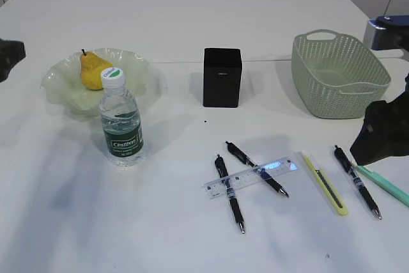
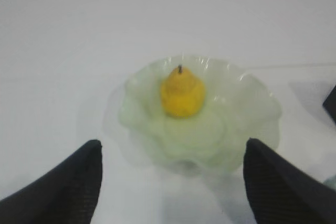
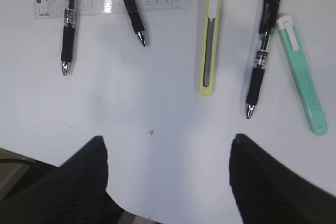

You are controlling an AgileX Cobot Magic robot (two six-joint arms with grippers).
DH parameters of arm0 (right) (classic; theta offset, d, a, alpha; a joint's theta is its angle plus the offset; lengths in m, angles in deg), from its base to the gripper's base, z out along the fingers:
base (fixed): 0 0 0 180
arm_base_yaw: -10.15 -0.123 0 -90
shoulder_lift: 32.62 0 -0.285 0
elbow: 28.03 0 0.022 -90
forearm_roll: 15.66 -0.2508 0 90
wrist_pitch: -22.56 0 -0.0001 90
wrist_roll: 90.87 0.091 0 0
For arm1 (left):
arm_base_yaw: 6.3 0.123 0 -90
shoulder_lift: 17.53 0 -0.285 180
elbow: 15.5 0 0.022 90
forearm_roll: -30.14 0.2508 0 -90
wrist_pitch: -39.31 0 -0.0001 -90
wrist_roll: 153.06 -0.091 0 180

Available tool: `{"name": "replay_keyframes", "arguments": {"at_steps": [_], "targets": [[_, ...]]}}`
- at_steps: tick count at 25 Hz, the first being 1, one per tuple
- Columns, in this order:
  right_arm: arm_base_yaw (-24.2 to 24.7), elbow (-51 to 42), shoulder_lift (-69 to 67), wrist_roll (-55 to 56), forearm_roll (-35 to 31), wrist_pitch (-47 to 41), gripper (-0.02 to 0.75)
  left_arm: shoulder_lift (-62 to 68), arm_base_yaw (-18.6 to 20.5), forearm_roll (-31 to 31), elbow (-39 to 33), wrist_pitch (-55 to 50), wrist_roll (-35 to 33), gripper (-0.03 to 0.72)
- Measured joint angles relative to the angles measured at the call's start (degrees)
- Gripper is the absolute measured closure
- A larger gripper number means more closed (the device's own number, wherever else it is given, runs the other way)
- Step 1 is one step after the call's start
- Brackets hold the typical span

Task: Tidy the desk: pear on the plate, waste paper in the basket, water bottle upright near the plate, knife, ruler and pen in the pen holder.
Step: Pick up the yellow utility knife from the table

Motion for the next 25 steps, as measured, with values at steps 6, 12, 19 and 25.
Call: {"name": "replay_keyframes", "arguments": {"at_steps": [6, 12, 19, 25], "targets": [[0.0, 0.0, 0.0, 0.0, 0.0, 0.0, 0.204, -3.35, 0.0, -0.85, 0.0, -22.71, 2.44, 0.095], [0.0, 0.0, 0.0, 0.0, 0.0, 0.0, 0.204, -3.88, 0.0, -4.67, 0.0, -43.69, -1.05, 0.095], [0.0, 0.0, 0.0, 1.59, 0.0, -0.1, 0.205, -4.12, 0.0, -24.11, 3.05, -60.39, -20.37, 0.095], [0.0, 0.11, 0.0, 5.34, 1.54, 0.64, 0.262, -4.12, 0.0, -27.22, 9.91, -71.68, -22.54, 0.095]]}}
